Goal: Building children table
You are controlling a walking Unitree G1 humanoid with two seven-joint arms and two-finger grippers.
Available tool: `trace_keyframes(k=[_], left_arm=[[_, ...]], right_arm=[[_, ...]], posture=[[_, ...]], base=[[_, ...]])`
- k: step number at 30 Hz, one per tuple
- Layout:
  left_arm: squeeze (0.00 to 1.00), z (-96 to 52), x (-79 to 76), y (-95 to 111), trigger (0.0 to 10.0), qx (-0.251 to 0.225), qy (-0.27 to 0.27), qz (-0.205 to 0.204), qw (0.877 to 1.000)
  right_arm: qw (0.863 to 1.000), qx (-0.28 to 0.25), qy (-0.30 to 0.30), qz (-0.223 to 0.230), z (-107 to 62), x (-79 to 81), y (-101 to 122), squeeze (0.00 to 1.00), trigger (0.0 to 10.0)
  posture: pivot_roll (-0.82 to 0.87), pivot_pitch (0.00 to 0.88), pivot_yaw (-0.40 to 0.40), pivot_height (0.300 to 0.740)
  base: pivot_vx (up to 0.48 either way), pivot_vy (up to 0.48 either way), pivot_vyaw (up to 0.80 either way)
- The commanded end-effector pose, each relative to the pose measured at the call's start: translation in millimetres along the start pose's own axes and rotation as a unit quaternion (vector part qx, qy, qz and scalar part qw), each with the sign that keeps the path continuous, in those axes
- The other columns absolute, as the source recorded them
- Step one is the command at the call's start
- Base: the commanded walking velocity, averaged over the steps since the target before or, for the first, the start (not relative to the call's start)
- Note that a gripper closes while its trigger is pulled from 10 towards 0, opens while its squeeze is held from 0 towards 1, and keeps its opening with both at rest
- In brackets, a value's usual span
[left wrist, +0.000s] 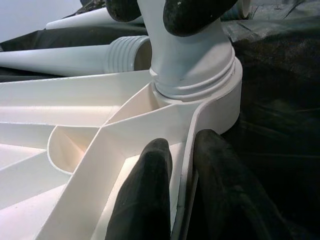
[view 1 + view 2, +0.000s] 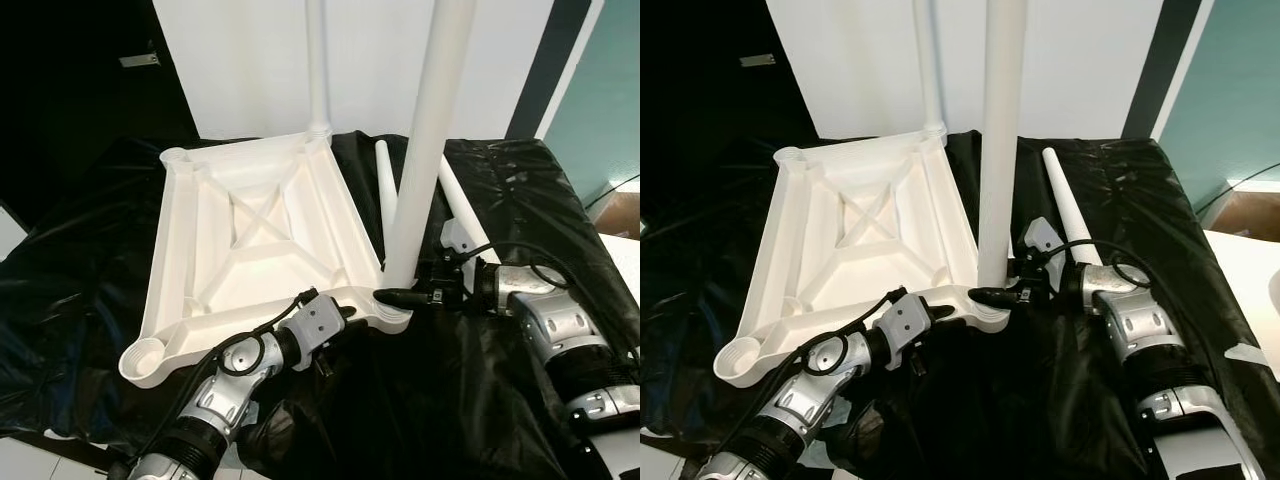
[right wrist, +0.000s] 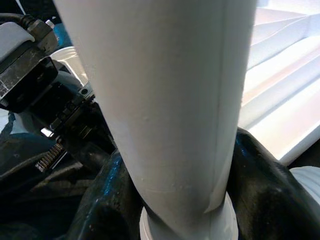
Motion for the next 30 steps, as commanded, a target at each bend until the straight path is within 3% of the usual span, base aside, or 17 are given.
trace_keyframes(k=[1, 4, 5, 7, 9, 11, 13, 15, 17, 23, 24, 25, 26, 27, 29, 30], left_arm=[[0.0, -13.7, -41.1, -43, 10.0, 0.076, -0.074, -0.053, 0.993], [0.0, -13.4, -41.7, -43, 10.0, 0.075, -0.074, -0.053, 0.993], [0.0, -13.1, -41.8, -43, 10.0, 0.075, -0.075, -0.053, 0.993], [0.0, -12.7, -41.7, -43, 10.0, 0.075, -0.074, -0.053, 0.993], [0.0, -12.7, -41.7, -43, 10.0, 0.075, -0.074, -0.053, 0.993], [0.0, -12.7, -42.1, -43, 10.0, 0.074, -0.074, -0.054, 0.993], [0.0, -12.7, -42.1, -43, 10.0, 0.074, -0.074, -0.054, 0.993], [0.0, -12.8, -43.3, -43, 10.0, 0.075, -0.075, -0.055, 0.993], [0.0, -13.0, -44.7, -43, 10.0, 0.075, -0.078, -0.055, 0.993], [0.0, -13.1, -45.2, -43, 10.0, 0.075, -0.081, -0.054, 0.992], [0.0, -12.9, -44.7, -43, 10.0, 0.075, -0.081, -0.054, 0.992], [0.0, -13.1, -44.5, -43, 10.0, 0.075, -0.08, -0.054, 0.993], [0.0, -13.7, -44.8, -43, 10.0, 0.075, -0.08, -0.054, 0.992], [0.0, -13.7, -44.8, -43, 10.0, 0.075, -0.08, -0.054, 0.992], [0.0, -14.5, -46.0, -44, 10.0, 0.076, -0.081, -0.055, 0.992], [0.0, -14.5, -46.0, -44, 10.0, 0.076, -0.081, -0.055, 0.992]], right_arm=[[0.999, 0.031, -0.016, 0.011, -14.3, -9.3, -11, 0.0, 0.0], [0.999, 0.009, -0.035, 0.015, -11.8, -13.4, -8, 0.0, 0.0], [0.996, -0.036, -0.075, 0.018, -4.5, -15.8, -2, 0.0, 0.0], [0.971, -0.134, -0.198, 0.015, 2.4, -24.4, 10, 0.0, 0.0], [0.971, -0.134, -0.198, 0.015, 2.4, -24.4, 10, 0.0, 0.0], [0.902, -0.2, -0.38, 0.027, -16.7, -41.2, 12, 0.0, 0.0], [0.902, -0.2, -0.38, 0.027, -16.7, -41.2, 12, 0.0, 0.0], [0.853, -0.212, -0.474, 0.051, -30.9, -41.0, 1, 0.0, 0.0], [0.847, -0.213, -0.483, 0.057, -29.5, -37.1, 0, 0.0, 0.0], [0.846, -0.217, -0.482, 0.063, -23.1, -32.2, 0, 0.0, 0.0], [0.853, -0.211, -0.471, 0.077, -14.2, -28.9, -4, 0.0, 0.0], [0.883, -0.205, -0.412, 0.087, 6.1, -15.5, -6, 0.45, 10.0], [0.911, -0.199, -0.347, 0.095, 23.9, 0.2, -8, 1.0, 10.0], [0.911, -0.199, -0.347, 0.095, 23.9, 0.2, -8, 1.0, 10.0], [0.941, -0.178, -0.264, 0.115, 41.9, 19.4, -17, 1.0, 10.0], [0.941, -0.178, -0.264, 0.115, 41.9, 19.4, -17, 1.0, 10.0]], posture=[[0.07, 0.0, 0.022, 0.74], [0.07, 0.0, 0.023, 0.74], [0.07, 0.0, 0.022, 0.74], [0.07, 0.0, 0.019, 0.74], [0.07, 0.0, 0.019, 0.74], [0.08, 0.0, 0.016, 0.74], [0.08, 0.0, 0.016, 0.74], [0.07, 0.0, 0.026, 0.74], [0.07, 0.0, 0.026, 0.74], [0.07, 0.0, 0.029, 0.74], [0.07, 0.0, 0.026, 0.74], [0.07, 0.0, 0.024, 0.74], [0.07, 0.0, 0.026, 0.74], [0.07, 0.0, 0.026, 0.74], [0.07, 0.0, 0.026, 0.74], [0.07, 0.0, 0.026, 0.74]], base=[[0.0, 0.0, 0.0], [0.0, 0.0, 0.0], [0.0, 0.0, 0.0], [0.0, 0.0, 0.0], [0.0, 0.0, 0.0], [0.0, 0.0, 0.0], [0.0, 0.0, 0.0], [0.0, 0.0, 0.0], [0.0, 0.0, 0.0], [0.0, 0.0, 0.0], [0.0, 0.0, 0.0], [0.0, 0.0, 0.0], [0.0, 0.0, 0.0], [0.0, 0.0, 0.0], [0.0, 0.0, 0.0], [0.0, 0.0, 0.0]])
Point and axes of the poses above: a point about 5 cm out from each wrist's last joint towards the gripper, its own z axis pointing out of the wrist towards the gripper, its own y axis along the axis of the wrist's last joint, x = y × z, the point moved 5 cm from there along z, pointing out of the wrist towards the gripper, and after that the axes turned 12 degrees about z, right-handed, at the moved point
